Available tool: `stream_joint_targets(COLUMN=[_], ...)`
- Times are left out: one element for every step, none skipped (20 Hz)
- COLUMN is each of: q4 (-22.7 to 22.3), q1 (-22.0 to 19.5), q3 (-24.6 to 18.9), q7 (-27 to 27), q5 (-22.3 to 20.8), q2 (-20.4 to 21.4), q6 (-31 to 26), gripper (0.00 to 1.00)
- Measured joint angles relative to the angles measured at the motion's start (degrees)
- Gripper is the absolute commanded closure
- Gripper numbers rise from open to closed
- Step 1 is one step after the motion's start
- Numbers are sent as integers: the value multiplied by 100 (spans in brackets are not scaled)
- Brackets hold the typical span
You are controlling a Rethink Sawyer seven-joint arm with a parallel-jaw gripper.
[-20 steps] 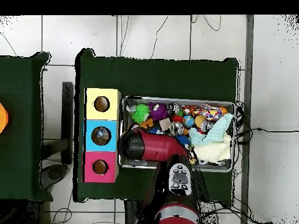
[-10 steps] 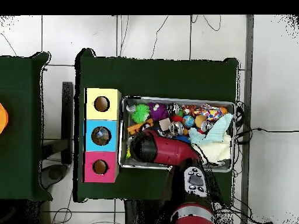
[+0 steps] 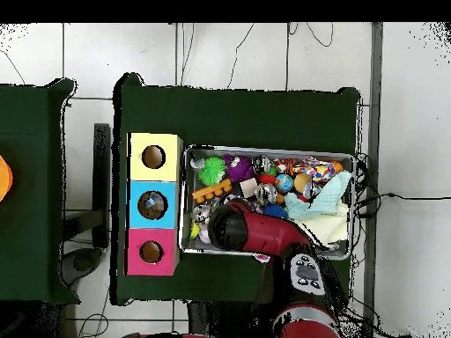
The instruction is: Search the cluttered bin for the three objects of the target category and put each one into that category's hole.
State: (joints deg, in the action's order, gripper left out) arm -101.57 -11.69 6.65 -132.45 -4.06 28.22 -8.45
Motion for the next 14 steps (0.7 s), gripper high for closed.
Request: stream_joint_targets(q4=[-3,-6,-7,-14,-18,-22,-26,-36,-43,-51,-59,-67,-79,-116], q1=[8,16,21,37,42,46,49,57,59,63,67,72,79,98], q3=[0,1,0,-2,-4,-6,-7,-12,-13,-15,-17,-18,-20,-22], q7=[0,0,0,0,0,0,0,0,0,0,0,0,0,0], q5=[1,1,0,0,1,1,1,1,1,1,1,1,1,1], q2=[-11,-17,-21,-26,-26,-26,-26,-26,-26,-26,-26,-26,-26,-20], q6=[0,0,0,0,0,0,0,1,1,1,1,1,1,1], gripper=[0,0,0,0,0,0,0,0,0,0,0,0,0,0])
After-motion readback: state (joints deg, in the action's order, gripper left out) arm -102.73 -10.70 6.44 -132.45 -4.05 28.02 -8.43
